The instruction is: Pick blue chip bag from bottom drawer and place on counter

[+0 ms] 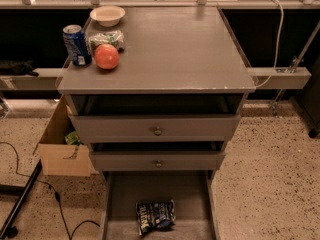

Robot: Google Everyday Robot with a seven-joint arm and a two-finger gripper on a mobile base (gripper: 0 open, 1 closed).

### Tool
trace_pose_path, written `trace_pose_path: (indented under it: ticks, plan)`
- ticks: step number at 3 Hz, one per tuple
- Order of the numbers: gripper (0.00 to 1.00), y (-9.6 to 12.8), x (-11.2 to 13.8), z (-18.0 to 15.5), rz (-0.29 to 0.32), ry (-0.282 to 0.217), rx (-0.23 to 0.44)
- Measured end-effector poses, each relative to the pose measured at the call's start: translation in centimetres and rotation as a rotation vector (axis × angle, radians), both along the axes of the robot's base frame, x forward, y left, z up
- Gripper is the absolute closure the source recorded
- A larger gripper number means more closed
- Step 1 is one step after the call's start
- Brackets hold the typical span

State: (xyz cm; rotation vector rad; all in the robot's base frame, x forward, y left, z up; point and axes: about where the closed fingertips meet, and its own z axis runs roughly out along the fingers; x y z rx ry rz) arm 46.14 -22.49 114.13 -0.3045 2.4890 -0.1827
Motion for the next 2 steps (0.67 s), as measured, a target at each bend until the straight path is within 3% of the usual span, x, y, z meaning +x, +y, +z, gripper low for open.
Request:
trace_pose_path:
  ticks: [1, 2]
  plan:
    - [0.00, 4.2, 7.6, -3.4, 0.056, 0.052, -0.031]
    - [0.00, 9.0, 10.3, -3.1, 0.142, 0.010, -0.023]
